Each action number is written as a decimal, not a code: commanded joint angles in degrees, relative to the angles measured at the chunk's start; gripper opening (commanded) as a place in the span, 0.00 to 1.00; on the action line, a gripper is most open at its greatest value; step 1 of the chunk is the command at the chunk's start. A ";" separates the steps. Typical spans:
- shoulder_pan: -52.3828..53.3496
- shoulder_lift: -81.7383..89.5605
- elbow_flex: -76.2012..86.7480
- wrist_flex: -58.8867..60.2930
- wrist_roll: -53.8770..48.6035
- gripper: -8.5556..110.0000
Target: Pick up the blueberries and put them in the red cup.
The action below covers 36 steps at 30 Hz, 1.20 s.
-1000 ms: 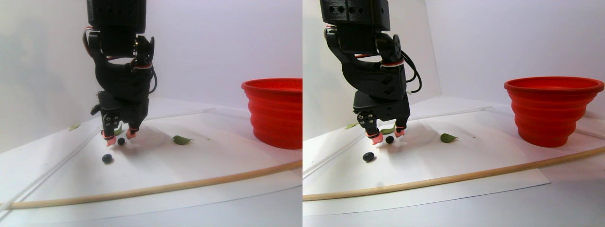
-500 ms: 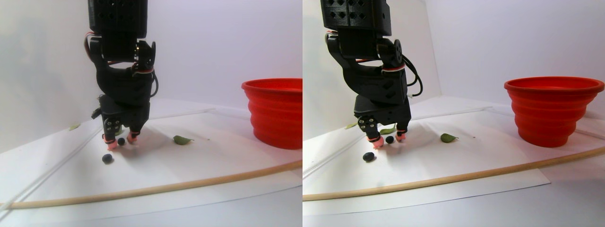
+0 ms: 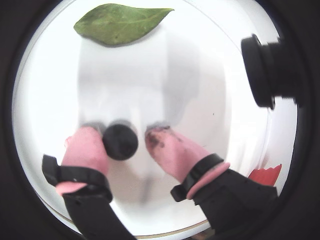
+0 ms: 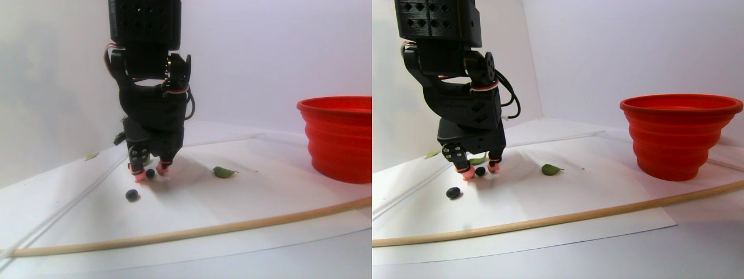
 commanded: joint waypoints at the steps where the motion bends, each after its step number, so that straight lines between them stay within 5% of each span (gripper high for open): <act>1: -0.62 1.23 -1.14 -0.88 -0.09 0.20; 36: 3.34 19.42 7.65 8.09 1.41 0.17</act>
